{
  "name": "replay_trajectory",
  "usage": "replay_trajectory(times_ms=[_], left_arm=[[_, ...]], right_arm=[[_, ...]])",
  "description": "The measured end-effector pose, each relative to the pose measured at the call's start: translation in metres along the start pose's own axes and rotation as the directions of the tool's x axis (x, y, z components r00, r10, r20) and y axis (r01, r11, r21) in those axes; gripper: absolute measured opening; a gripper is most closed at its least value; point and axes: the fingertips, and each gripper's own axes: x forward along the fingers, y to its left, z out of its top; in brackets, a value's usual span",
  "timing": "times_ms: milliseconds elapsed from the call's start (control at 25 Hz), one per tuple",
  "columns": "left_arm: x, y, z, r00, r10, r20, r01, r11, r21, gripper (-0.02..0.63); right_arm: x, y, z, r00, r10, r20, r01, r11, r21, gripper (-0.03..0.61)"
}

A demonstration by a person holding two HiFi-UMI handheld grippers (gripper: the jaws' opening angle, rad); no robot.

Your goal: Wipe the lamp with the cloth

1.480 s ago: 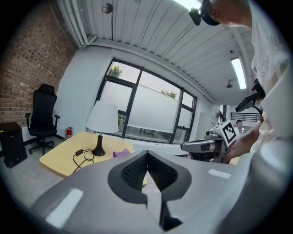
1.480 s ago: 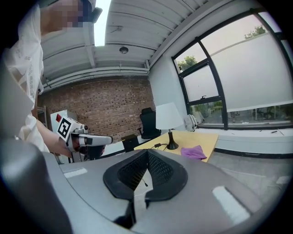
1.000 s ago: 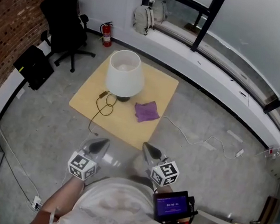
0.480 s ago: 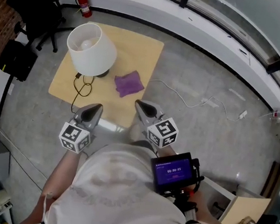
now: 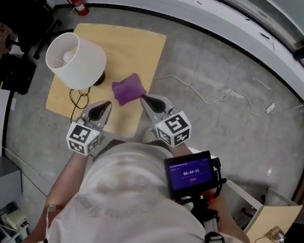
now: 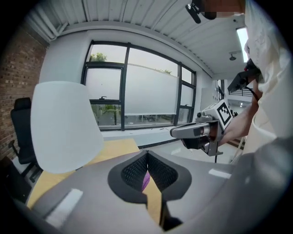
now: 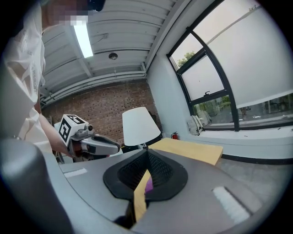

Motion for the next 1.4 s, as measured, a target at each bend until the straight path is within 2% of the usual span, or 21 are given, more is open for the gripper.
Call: replay_trajectory(times_ms=[280,560,680,800,1040,1240,1400], left_arm=[[0.040,-0.005,-0.026,0.994,-0.014,-0.106,0.025,0.995,0.099,0.002],[0.069,0.009,-0.064,0.968,-0.015,-0.251,0.058,0.985,0.162,0.002],[0.081,0.013,-0.087,0.943,-0.033,-0.332,0.088,0.984,0.154,0.008],[0.097,0.020,-0.106,0.911,-0.034,-0.410,0.108,0.981,0.159,0.060],[0.131,0.036,-0.129,0.862,-0.010,-0.507,0.153,0.958,0.241,0.131],[0.160,0.041,-0.145,0.828,0.044,-0.559,0.198,0.910,0.365,0.191],[0.173,0.048,-0.160,0.788,0.052,-0.613,0.213,0.912,0.351,0.210]], right_arm=[[-0.004,-0.024,-0.019,1.000,-0.017,-0.016,0.018,0.999,0.050,0.014],[-0.007,-0.029,-0.035,0.998,-0.063,-0.028,0.066,0.994,0.091,0.014],[-0.015,-0.032,-0.044,0.993,-0.110,-0.029,0.113,0.986,0.125,0.014],[-0.025,-0.034,-0.053,0.989,-0.144,-0.032,0.147,0.977,0.153,0.014],[-0.052,-0.037,-0.066,0.975,-0.216,-0.044,0.221,0.957,0.187,0.014],[-0.090,-0.048,-0.078,0.951,-0.304,-0.052,0.308,0.925,0.225,0.014],[-0.111,-0.055,-0.083,0.935,-0.349,-0.059,0.353,0.906,0.235,0.014]])
